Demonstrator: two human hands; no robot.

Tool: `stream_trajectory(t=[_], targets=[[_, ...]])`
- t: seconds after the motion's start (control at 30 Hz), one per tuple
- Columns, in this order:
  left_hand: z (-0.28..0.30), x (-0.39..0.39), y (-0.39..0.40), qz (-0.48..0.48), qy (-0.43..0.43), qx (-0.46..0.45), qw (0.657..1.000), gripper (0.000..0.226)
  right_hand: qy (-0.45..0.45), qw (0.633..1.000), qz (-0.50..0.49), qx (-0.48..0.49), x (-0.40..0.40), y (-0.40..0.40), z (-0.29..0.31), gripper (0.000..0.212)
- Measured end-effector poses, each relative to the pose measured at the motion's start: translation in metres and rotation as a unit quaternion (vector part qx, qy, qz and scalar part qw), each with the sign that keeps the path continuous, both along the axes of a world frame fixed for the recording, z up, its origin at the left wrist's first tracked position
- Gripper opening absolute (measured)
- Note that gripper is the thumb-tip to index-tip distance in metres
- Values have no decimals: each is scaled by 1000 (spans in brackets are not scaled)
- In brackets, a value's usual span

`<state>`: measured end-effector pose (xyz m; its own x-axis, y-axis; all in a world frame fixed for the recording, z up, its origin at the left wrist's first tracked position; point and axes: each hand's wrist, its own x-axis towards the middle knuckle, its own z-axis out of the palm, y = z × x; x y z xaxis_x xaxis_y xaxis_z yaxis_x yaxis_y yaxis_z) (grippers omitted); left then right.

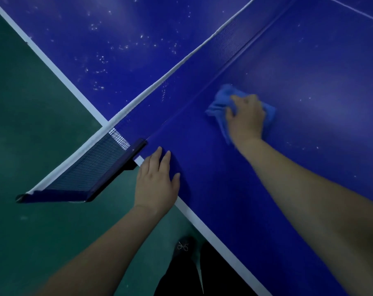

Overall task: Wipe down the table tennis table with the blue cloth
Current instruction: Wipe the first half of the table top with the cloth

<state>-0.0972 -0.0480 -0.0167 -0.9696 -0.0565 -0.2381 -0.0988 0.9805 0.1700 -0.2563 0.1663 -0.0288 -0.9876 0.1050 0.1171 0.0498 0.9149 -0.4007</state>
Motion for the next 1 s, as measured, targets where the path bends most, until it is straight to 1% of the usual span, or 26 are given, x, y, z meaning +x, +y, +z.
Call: stream_trajectory(t=[0.03, 0.07, 0.1, 0.13, 0.17, 0.23, 0.27, 0.33, 0.37, 0.43, 0.5, 0.53, 0.57, 0.63, 0.7, 0.73, 0.77, 0.8, 0.87, 0.93, 0.97, 1.0], targets=[[-2, -10, 4, 1, 7, 9, 1000, 64, 13, 997, -72, -12, 10, 15, -2, 20], [-4, -19, 8, 2, 12, 20, 1000, 65, 30, 993, -115, -24, 26, 23, -4, 21], [-7, -27, 12, 2, 14, 26, 1000, 65, 42, 991, -120, -34, 44, 23, -6, 23], [-10, -33, 16, 2, 16, 28, 999, 64, 44, 994, -91, -39, 59, 17, -7, 26], [-14, -36, 19, 3, 18, 27, 999, 64, 39, 998, -39, -40, 65, 8, -8, 28], [-19, -39, 22, 11, 23, 25, 999, 64, 36, 996, 79, -35, 48, -9, -8, 30], [-21, -39, 22, 15, 28, 23, 999, 64, 35, 992, 114, -27, 28, -15, -6, 30], [-23, -41, 23, 17, 39, 15, 999, 64, 24, 992, 120, -6, -13, -15, -2, 30], [-24, -41, 22, 16, 40, 12, 999, 65, 21, 995, 93, -3, -29, -6, -3, 29], [-24, -40, 21, 16, 40, 9, 999, 66, 34, 999, -16, -19, -35, 21, -5, 27], [-24, -40, 21, 16, 41, 7, 999, 66, 53, 992, -109, -34, -7, 34, -7, 25], [-24, -40, 21, 16, 42, 7, 999, 67, 53, 990, -123, -38, 11, 30, -7, 24], [-23, -41, 21, 16, 42, 6, 999, 67, 49, 992, -106, -37, 27, 22, -8, 25], [-24, -41, 21, 15, 41, 7, 999, 67, 36, 999, -12, -30, 31, 4, -8, 29], [-25, -41, 20, 15, 42, 9, 999, 66, 32, 996, 83, -22, -5, -3, -3, 31], [-25, -41, 20, 16, 43, 9, 999, 66, 27, 995, 101, -9, -30, -2, 1, 31], [-26, -40, 19, 16, 45, 8, 999, 66, 16, 995, 96, 9, -54, 4, 3, 31], [-27, -40, 19, 16, 46, 7, 999, 65, 2, 997, 68, 26, -74, 15, 4, 30], [-29, -40, 18, 16, 49, 5, 999, 64, 2, 999, -32, 13, -88, 44, -1, 30], [-29, -40, 19, 15, 50, 4, 999, 64, 29, 990, -141, -11, -62, 63, -4, 33], [-30, -41, 19, 14, 51, 3, 999, 64, 38, 983, -179, -24, -40, 63, -6, 33], [-30, -41, 19, 13, 52, 1, 999, 64, 41, 979, -197, -35, -17, 56, -7, 32]])
